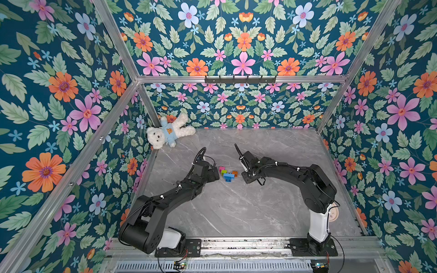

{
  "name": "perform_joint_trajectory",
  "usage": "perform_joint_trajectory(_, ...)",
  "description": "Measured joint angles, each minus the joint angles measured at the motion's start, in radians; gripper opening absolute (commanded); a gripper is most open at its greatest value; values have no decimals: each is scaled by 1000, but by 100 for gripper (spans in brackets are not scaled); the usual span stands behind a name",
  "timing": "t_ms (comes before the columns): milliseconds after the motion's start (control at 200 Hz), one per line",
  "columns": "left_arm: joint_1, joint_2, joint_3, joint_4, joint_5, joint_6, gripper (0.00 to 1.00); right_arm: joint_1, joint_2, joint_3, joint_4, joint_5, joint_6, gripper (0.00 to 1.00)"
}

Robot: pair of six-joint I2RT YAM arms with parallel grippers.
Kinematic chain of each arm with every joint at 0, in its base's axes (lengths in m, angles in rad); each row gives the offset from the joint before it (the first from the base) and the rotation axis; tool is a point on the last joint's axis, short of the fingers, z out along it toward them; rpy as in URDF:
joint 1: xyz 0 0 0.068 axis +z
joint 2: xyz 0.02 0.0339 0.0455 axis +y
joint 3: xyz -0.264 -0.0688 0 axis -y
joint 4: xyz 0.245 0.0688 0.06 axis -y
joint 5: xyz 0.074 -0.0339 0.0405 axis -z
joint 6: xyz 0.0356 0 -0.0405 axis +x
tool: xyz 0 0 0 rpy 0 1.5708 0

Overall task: Assemble the letter v with lego
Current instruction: Pick up the lego brick from the center of the board, then place the lego brick at the center of the board.

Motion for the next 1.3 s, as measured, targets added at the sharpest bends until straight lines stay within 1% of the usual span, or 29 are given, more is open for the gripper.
perform_joint_trajectory(255,1,-1,-2,0,5,1,98,-58,24,18,87,-89,-384,7)
perform_joint_trajectory(365,1,-1,-2,0,5,3,98,-81,58,74,102,-155,-491,7)
perform_joint_trajectory(485,1,-1,-2,0,8,4,98,-98,132,172,99,-183,-579,7)
perform_joint_trajectory(660,1,-1,-2,-1,11,11,98,-95,213,263,41,-212,-673,7)
perform_joint_trajectory(790,1,1,-2,-1,12,18,99,-98,243,301,8,-229,-725,7)
perform_joint_trajectory(920,1,5,-2,-3,12,19,99,-97,253,322,-26,-246,-774,10)
perform_joint_trajectory(1155,2,13,2,-8,19,22,99,-98,276,357,-57,-286,-829,12)
perform_joint_trajectory(1300,2,13,3,-8,22,22,99,-98,295,386,-75,-305,-853,15)
